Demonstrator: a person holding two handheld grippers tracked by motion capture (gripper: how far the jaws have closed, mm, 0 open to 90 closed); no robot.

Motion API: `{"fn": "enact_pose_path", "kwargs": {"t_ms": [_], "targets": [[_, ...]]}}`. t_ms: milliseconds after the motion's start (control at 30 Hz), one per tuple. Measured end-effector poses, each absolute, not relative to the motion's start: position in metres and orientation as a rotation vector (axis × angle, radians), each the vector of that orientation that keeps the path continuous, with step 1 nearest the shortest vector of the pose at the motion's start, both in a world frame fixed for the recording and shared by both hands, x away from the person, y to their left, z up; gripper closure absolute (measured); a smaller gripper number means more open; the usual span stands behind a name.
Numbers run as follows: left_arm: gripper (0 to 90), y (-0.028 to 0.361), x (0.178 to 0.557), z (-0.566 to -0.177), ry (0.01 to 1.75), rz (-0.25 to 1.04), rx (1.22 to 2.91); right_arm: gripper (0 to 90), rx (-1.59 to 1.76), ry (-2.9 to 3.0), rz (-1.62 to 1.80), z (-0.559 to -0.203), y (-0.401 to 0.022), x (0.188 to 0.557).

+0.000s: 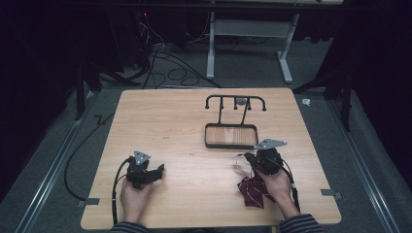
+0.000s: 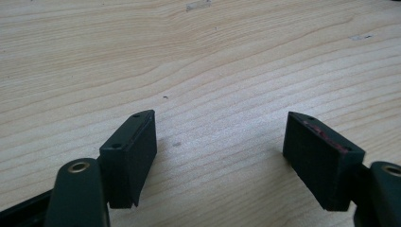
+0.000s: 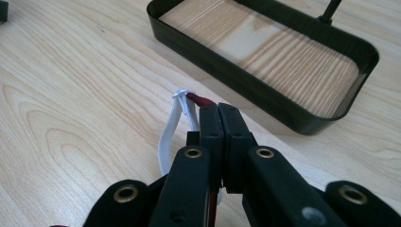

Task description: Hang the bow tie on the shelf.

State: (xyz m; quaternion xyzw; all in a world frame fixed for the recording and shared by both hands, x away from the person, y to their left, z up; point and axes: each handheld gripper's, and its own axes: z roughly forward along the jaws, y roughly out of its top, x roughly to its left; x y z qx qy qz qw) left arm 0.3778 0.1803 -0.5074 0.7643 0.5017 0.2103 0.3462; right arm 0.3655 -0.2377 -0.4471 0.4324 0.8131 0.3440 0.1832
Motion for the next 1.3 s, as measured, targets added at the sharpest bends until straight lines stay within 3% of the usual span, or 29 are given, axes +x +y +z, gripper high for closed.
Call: {"fn": "enact_pose_path", "kwargs": {"t_ms": [1300], "targets": [[27.1,0.18,0.378,-0.507,1.302,0.546,1.983,90.0,1.101,2.157,1.022,-0.398,-0.241,0.353]]}}
